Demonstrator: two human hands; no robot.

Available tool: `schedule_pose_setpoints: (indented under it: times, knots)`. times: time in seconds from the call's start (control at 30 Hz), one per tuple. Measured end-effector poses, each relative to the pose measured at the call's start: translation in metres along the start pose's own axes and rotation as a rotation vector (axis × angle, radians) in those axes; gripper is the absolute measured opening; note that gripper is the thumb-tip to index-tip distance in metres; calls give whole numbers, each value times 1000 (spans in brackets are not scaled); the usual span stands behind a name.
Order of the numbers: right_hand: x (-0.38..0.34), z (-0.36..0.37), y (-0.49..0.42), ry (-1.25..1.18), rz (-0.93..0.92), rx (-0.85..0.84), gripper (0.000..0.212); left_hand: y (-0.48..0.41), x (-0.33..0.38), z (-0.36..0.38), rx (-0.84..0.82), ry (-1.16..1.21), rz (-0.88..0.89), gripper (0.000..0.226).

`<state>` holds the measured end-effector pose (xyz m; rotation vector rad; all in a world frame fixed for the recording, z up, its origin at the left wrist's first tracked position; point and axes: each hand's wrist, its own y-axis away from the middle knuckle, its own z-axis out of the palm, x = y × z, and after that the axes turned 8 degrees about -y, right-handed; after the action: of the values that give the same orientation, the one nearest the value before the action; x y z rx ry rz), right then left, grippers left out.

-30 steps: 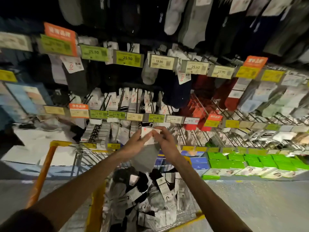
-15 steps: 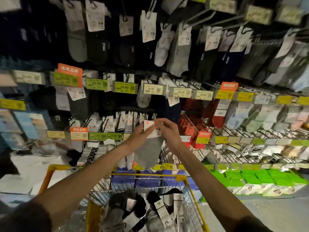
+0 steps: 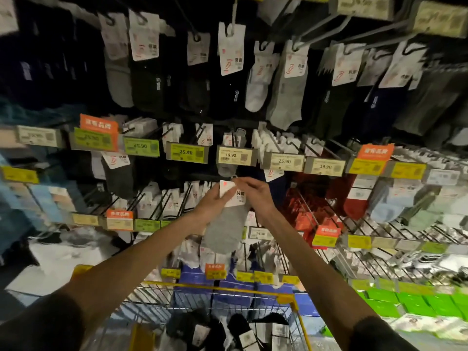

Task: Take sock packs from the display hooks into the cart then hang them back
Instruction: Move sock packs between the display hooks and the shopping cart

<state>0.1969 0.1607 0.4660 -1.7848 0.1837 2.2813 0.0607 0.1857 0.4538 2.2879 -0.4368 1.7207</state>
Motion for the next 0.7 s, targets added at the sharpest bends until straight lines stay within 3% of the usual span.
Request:
schedule_pose_setpoints:
  times: [0.17, 0.4, 0.7]
  knots:
    - [8, -3, -28, -39, -5, 8, 20, -24, 3, 3, 19, 32, -64, 34]
    - [9, 7, -45, -97, -60, 49, 4, -35, -3, -7, 128, 119, -13, 28]
    - [11, 14, -44, -93, -229, 42, 13, -38, -4, -8, 170, 130, 76, 13]
